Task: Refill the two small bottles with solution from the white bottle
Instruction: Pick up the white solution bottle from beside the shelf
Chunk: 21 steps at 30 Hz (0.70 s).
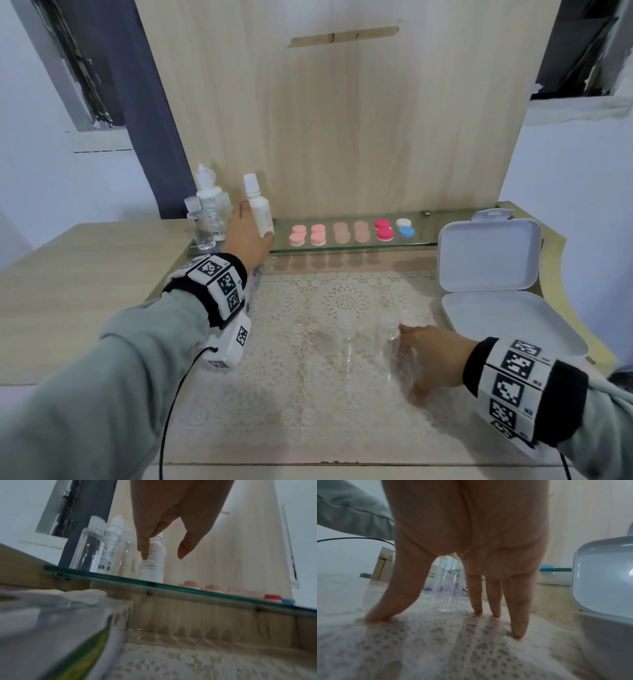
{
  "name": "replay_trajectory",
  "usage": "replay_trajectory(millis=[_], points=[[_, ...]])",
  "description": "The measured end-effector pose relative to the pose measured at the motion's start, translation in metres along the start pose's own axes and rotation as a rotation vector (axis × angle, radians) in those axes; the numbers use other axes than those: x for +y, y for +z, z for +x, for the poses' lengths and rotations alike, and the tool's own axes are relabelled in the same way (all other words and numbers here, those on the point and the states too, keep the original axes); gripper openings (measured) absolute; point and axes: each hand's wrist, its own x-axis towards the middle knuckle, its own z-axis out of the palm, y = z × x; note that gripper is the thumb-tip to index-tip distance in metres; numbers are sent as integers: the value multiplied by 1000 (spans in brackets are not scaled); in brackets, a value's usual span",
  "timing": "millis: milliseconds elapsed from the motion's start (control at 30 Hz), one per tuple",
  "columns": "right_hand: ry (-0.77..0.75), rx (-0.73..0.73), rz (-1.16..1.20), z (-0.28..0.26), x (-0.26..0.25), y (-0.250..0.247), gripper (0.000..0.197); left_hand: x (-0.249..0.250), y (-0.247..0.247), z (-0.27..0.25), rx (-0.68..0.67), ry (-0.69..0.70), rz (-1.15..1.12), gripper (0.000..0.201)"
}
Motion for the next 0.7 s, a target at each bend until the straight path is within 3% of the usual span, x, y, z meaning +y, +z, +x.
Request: replay_trajectory(millis=[233, 700], points=[[4, 17, 4, 0, -1, -1, 81, 4, 1, 16, 93, -71, -26, 49], [-4, -2, -11, -3, -2, -4, 85, 7, 3, 19, 148, -113, -223, 51]])
